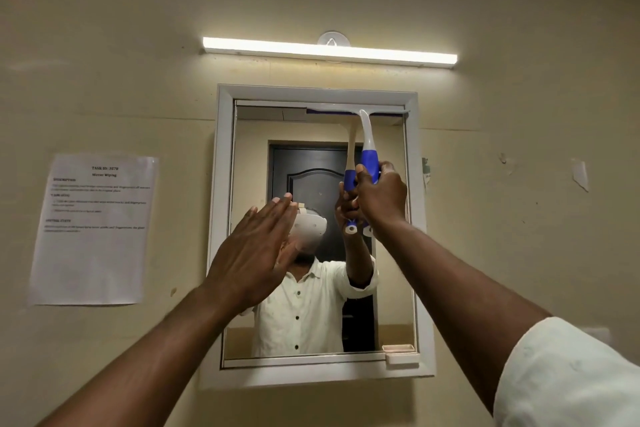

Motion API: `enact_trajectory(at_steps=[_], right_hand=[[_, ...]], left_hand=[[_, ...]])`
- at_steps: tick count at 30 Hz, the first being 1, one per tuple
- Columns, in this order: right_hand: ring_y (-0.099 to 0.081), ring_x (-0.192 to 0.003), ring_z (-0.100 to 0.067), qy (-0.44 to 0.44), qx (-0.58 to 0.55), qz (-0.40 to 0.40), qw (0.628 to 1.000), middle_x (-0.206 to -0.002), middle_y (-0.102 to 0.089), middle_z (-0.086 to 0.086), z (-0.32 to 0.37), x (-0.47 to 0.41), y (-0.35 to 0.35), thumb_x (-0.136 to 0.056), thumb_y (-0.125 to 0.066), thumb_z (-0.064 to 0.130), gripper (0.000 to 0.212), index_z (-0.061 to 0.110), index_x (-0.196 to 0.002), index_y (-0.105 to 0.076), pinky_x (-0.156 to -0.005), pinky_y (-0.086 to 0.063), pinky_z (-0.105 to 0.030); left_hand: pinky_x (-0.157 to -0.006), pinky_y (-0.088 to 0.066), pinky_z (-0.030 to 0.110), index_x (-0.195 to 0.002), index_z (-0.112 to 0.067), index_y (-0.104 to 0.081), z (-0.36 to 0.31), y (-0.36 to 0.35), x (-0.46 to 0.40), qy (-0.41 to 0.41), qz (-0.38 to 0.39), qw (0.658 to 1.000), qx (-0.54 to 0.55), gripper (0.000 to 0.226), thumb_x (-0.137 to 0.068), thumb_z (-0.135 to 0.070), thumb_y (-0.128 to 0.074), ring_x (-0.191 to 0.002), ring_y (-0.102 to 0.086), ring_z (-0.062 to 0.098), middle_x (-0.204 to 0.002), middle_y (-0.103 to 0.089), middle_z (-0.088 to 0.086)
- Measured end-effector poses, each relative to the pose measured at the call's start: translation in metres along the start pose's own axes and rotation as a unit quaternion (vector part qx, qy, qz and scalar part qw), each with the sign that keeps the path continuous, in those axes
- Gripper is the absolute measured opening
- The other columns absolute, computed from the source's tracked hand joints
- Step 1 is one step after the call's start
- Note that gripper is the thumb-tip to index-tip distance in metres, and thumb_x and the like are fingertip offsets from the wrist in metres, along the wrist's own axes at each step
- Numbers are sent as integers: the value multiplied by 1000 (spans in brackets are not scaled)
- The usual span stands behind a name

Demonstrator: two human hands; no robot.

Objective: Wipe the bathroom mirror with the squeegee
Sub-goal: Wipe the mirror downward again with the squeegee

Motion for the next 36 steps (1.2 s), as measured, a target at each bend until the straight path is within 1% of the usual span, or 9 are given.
enact_trajectory(at_steps=[3,7,10,12,14,20,23,27,36], right_hand=[[-53,-56,-5,-9,-14,10,1000,-74,-51,5,0,0,1,-95,-53,28,36,6,-122,-46,-41,-38,-3],[-56,-52,-9,-26,-13,32,999,-87,-60,-11,5,-1,5,-96,-50,33,37,9,-123,-43,-40,-41,-8],[-58,-54,-15,-46,-39,52,997,-91,-63,-17,11,-1,9,-96,-48,33,38,9,-124,-43,-48,-49,-19],[-56,-52,-14,-60,-61,67,994,-85,-63,-14,15,-2,12,-96,-48,33,37,9,-124,-43,-48,-49,-22],[-54,-47,-12,-69,-74,74,992,-76,-60,-9,19,-3,13,-96,-49,32,35,10,-123,-43,-44,-48,-20],[-52,-47,-11,-93,-90,90,988,-68,-56,-5,25,-5,18,-97,-47,32,33,11,-122,-45,-47,-48,-20],[-51,-50,-12,-102,-91,92,986,-68,-54,-4,26,-4,19,-97,-47,33,34,9,-122,-46,-50,-48,-20],[-52,-54,-13,-109,-87,90,986,-70,-54,-4,25,-1,20,-97,-47,33,36,9,-123,-47,-54,-48,-22],[-48,-47,-10,-138,-101,101,980,-63,-53,-1,26,9,24,-97,-47,34,35,7,-121,-48,-52,-46,-23]], left_hand=[[-110,13,18,-147,-29,3,2,0,0,0,1,1000,-3,65,-89,-53,-12,-141,11,0,-154,9,-13],[-111,12,19,-146,-29,4,2,-1,-1,0,5,1000,4,64,-89,-53,-13,-142,9,1,-154,8,-13],[-111,13,19,-146,-30,4,1,-3,1,0,14,1000,8,64,-89,-53,-13,-142,9,2,-154,10,-13],[-112,11,20,-148,-30,2,0,-4,2,-2,19,1000,7,65,-89,-53,-13,-143,8,3,-154,10,-13],[-113,10,21,-148,-29,1,-2,-4,3,-2,22,1000,11,66,-89,-54,-13,-143,8,3,-154,9,-13],[-113,11,20,-148,-30,3,-5,-2,9,6,34,999,26,67,-87,-56,-11,-142,10,1,-155,9,-13],[-114,10,22,-148,-31,2,-5,-1,15,9,37,999,32,66,-88,-56,-12,-142,9,1,-154,10,-14],[-113,10,20,-148,-32,1,-1,0,24,3,28,999,29,59,-95,-51,-18,-142,8,0,-154,5,-15],[-114,8,22,-148,-28,-1,3,7,38,16,42,999,3,62,-93,-54,-10,-143,8,1,-156,6,-13]])
Point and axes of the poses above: each hand's wrist, its own x-axis away from the middle knuckle, its own y-axis out of the back of the hand, z = x × y, the point moved 1 cm from there along -x, towards the middle knuckle
